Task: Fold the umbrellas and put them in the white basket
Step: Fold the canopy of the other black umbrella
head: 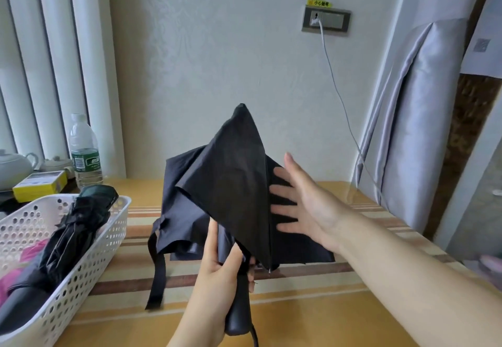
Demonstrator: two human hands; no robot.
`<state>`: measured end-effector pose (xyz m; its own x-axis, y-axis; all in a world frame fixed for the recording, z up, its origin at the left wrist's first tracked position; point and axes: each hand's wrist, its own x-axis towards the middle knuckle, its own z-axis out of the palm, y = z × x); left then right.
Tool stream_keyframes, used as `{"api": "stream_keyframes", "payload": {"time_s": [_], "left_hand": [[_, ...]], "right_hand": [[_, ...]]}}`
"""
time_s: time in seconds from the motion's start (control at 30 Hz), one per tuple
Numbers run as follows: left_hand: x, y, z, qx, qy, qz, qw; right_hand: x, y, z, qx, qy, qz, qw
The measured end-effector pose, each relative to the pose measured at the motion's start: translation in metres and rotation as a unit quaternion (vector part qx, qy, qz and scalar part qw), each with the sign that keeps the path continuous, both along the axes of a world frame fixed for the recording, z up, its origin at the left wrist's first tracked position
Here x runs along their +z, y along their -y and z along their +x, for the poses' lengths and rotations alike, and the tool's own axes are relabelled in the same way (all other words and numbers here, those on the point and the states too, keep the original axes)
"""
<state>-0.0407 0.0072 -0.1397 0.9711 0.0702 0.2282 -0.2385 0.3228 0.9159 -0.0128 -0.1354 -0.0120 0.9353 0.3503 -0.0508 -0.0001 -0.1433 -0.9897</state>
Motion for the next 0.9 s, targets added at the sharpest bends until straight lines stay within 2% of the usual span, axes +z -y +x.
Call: {"api": "stream_keyframes", "payload": {"time_s": [0.1,0.2,0.3,0.37,0.47,0.53,0.57,0.63,0.67,0.73,0.77,0.8,0.87,0.9], "left_hand": [[-0.001,0.000,-0.003,0.035,-0.001,0.038,0.999],[0.005,0.003,-0.008,0.021,-0.011,0.036,0.999],[-0.002,-0.009,-0.027,-0.156,0.004,0.011,0.988],[0.009,-0.012,-0.030,-0.267,0.002,-0.061,0.962],[0.031,0.001,-0.032,-0.171,-0.066,-0.137,0.973],[0.017,0.004,-0.016,-0.127,-0.081,-0.128,0.980],[0.011,0.003,-0.009,-0.111,-0.085,-0.091,0.986],[-0.001,-0.008,-0.009,-0.093,-0.057,-0.128,0.986],[-0.004,-0.009,-0.008,-0.087,-0.056,-0.103,0.989],[0.007,-0.003,-0.016,-0.096,-0.086,-0.080,0.988],[0.013,-0.001,-0.017,-0.091,-0.110,-0.093,0.985],[0.016,0.000,-0.018,-0.069,-0.133,-0.099,0.984],[0.016,0.005,-0.021,-0.054,-0.127,-0.087,0.987],[0.015,0.008,-0.022,-0.055,-0.127,-0.067,0.988]], "right_hand": [[-0.005,-0.006,-0.004,0.051,-0.009,0.023,0.998],[-0.007,-0.017,-0.014,0.064,0.067,-0.066,0.994],[-0.030,-0.035,-0.020,0.071,0.187,-0.190,0.961],[-0.043,-0.039,-0.016,0.072,0.253,-0.254,0.931],[-0.043,-0.041,-0.007,0.062,0.273,-0.305,0.910],[-0.044,-0.043,-0.004,0.069,0.285,-0.340,0.893],[-0.044,-0.041,-0.003,0.084,0.274,-0.328,0.900],[-0.044,-0.034,-0.005,0.122,0.206,-0.233,0.943],[-0.044,-0.029,-0.005,0.121,0.172,-0.175,0.962],[-0.046,-0.022,-0.008,0.037,0.178,-0.101,0.978],[-0.049,-0.019,-0.008,-0.046,0.207,-0.114,0.971],[-0.049,-0.018,-0.011,-0.115,0.215,-0.166,0.956],[-0.046,-0.023,-0.010,-0.151,0.158,-0.251,0.943],[-0.046,-0.026,-0.007,-0.142,0.109,-0.253,0.951]]}}
